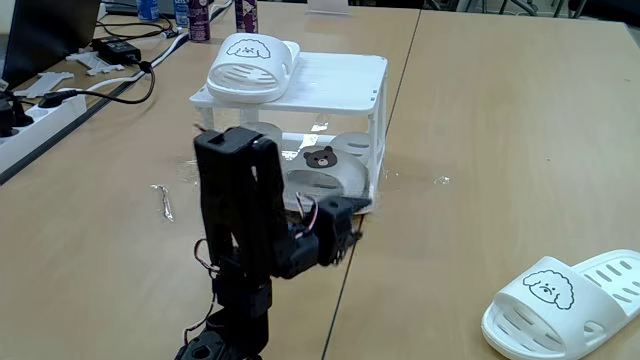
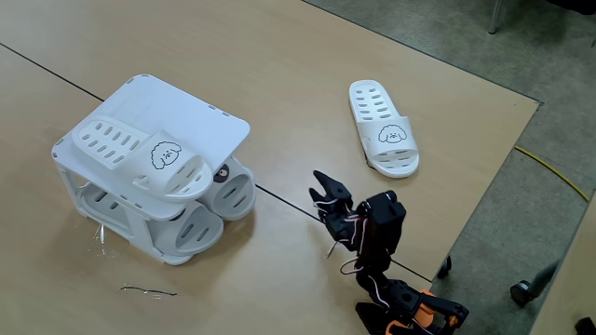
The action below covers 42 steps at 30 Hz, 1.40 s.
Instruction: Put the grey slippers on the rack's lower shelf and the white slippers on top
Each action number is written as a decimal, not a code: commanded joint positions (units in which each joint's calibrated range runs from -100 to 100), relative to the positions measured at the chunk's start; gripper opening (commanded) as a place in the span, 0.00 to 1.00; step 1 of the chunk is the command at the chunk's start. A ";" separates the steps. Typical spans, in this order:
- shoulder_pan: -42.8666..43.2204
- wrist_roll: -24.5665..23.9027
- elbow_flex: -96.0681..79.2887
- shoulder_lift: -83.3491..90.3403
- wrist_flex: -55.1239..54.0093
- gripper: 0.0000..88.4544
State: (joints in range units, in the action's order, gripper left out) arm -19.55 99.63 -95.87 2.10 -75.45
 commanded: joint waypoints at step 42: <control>-33.00 0.37 52.34 -42.95 -8.24 0.33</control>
State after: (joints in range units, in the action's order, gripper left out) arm -52.73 99.63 -48.88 -39.88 -83.43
